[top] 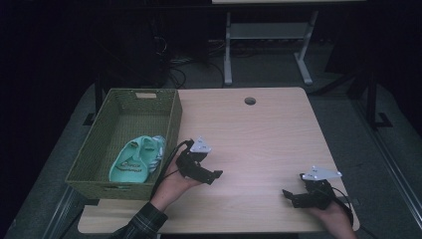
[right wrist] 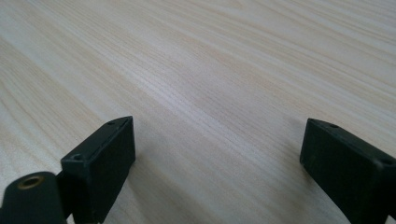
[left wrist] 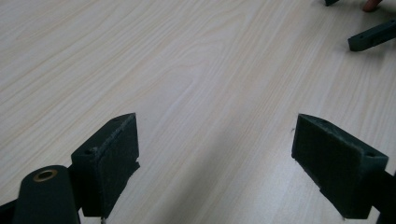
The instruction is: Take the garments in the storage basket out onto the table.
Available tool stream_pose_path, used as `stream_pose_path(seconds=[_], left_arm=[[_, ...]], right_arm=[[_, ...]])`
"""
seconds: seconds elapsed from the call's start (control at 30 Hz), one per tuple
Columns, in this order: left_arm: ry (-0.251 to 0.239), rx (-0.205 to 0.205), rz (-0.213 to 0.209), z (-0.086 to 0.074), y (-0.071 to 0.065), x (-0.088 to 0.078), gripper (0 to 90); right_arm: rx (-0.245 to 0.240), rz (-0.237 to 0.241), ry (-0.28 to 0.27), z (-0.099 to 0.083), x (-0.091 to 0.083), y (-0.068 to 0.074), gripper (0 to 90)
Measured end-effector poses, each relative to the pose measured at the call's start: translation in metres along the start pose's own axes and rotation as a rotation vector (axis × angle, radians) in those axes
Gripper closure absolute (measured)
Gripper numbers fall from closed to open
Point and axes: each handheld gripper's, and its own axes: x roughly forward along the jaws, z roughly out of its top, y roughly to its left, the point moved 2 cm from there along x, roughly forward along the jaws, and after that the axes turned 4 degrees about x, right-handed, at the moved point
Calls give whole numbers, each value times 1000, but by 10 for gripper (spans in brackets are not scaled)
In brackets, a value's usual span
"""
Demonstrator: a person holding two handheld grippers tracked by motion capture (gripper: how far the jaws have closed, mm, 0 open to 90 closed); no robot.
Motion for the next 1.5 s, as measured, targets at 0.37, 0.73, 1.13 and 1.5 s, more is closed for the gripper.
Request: stream_pose_path(seconds=[0.37,0.73,1.13,1.5], left_arm=[[34,0,-44,6,0,-3,139],[22,5,-59,20,2,-11,140],[2,-26,-103,21,12,-23,140],[-43,-37,-89,22,26,-54,147]], right_arm=[[0,0,0,0,0,0,98],[12,-16,-3,1,1,0,98],[28,-31,-3,1,1,1,95],[28,-32,-3,1,1,1,95]])
